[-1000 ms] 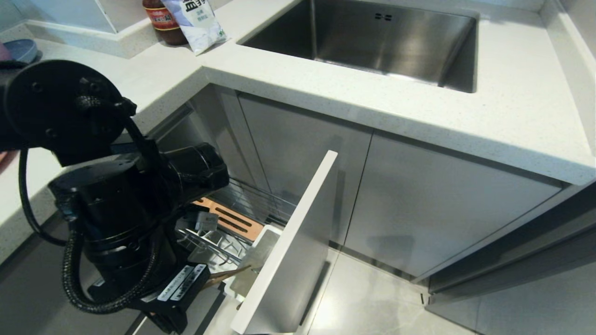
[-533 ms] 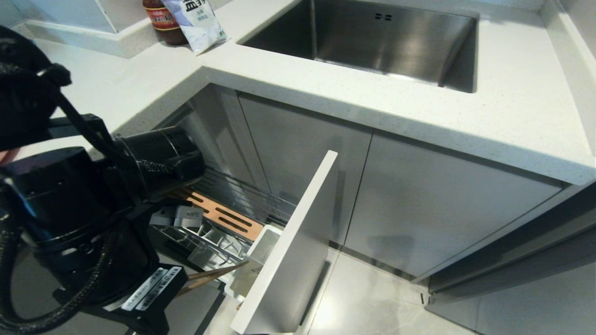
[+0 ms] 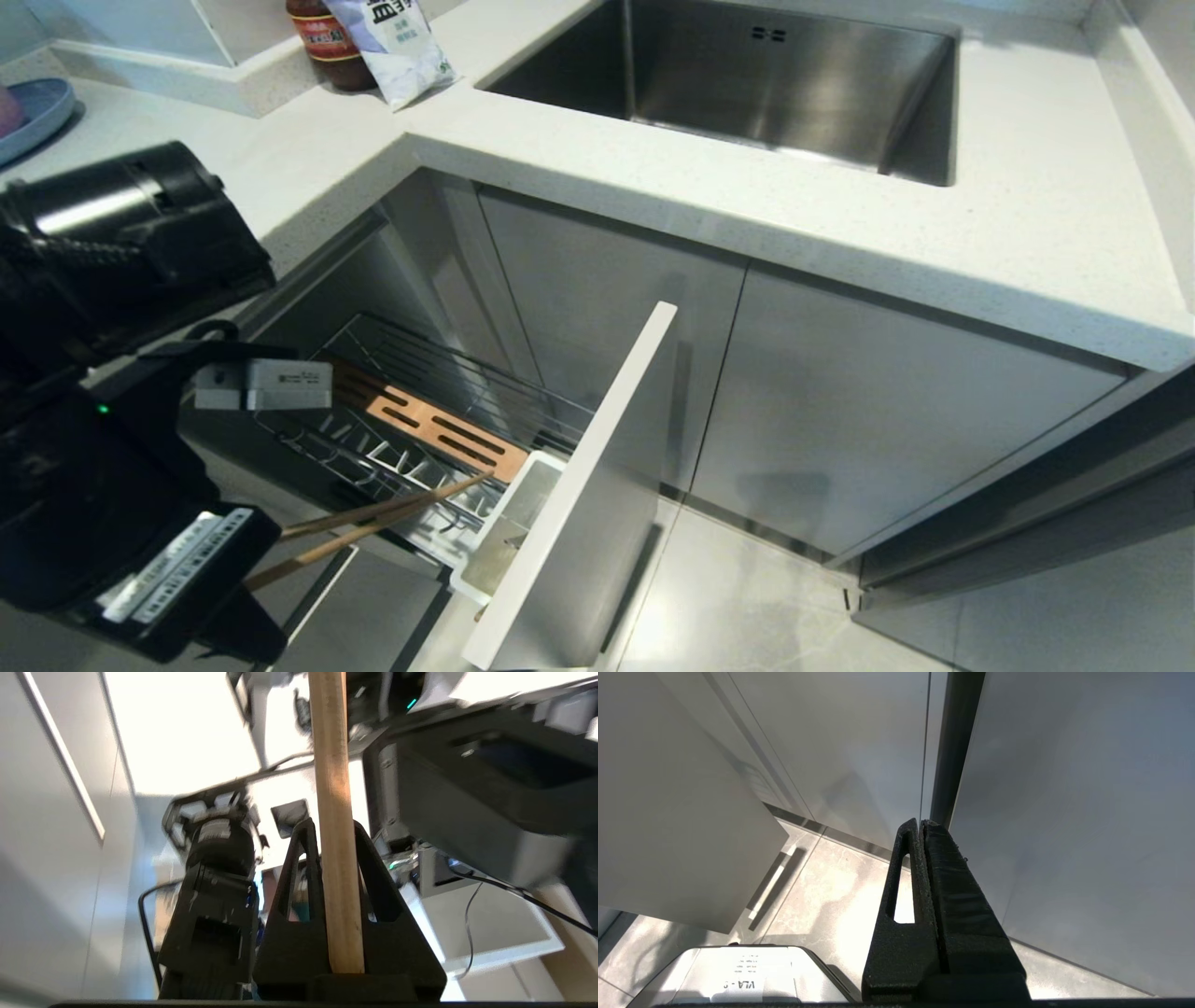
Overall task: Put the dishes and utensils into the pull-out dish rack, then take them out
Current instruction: Take the chopsticks out of the cupboard
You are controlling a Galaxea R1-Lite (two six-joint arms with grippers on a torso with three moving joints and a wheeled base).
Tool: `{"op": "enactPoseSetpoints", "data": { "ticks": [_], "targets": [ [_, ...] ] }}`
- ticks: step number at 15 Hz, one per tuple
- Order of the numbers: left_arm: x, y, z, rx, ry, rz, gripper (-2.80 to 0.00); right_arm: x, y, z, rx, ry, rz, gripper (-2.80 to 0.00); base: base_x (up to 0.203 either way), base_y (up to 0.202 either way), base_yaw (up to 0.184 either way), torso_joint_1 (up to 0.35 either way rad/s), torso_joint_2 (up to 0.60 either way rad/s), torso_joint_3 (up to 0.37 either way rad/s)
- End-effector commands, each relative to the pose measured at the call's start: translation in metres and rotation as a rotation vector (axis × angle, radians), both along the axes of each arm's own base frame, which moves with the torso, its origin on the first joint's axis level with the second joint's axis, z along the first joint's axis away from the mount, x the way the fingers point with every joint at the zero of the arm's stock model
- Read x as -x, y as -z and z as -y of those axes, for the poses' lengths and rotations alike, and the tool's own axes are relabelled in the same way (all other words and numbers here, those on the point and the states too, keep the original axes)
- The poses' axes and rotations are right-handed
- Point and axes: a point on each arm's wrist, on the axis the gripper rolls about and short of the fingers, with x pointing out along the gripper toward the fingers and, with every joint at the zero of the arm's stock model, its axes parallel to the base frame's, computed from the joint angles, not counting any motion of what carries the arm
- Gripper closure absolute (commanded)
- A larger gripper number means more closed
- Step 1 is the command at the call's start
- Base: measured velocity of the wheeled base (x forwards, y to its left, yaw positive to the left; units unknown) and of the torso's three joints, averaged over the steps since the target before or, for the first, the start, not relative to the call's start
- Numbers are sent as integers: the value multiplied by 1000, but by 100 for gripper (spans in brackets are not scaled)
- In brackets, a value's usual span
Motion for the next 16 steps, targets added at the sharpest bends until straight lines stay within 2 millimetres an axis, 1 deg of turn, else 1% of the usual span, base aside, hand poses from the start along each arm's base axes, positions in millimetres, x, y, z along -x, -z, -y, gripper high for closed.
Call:
{"op": "enactPoseSetpoints", "data": {
  "ticks": [1, 9, 11, 13, 16],
  "targets": [
    [13, -16, -10, 60, 2, 68, 0, 0, 0, 0, -1, 0, 1, 0, 0, 0, 0, 0, 0, 0],
    [49, -60, -44, 224, -15, 308, 0, 0, 0, 0, 0, 0, 1, 0, 0, 0, 0, 0, 0, 0],
    [59, -67, -53, 250, -21, 359, 0, 0, 0, 0, -1, 0, 1, 0, 0, 0, 0, 0, 0, 0],
    [68, -71, -63, 239, -43, 421, 0, 0, 0, 0, -1, 0, 2, 0, 0, 0, 0, 0, 0, 0],
    [74, -73, -73, 197, -106, 494, 0, 0, 0, 0, 1, 0, 2, 0, 0, 0, 0, 0, 0, 0]
  ]
}}
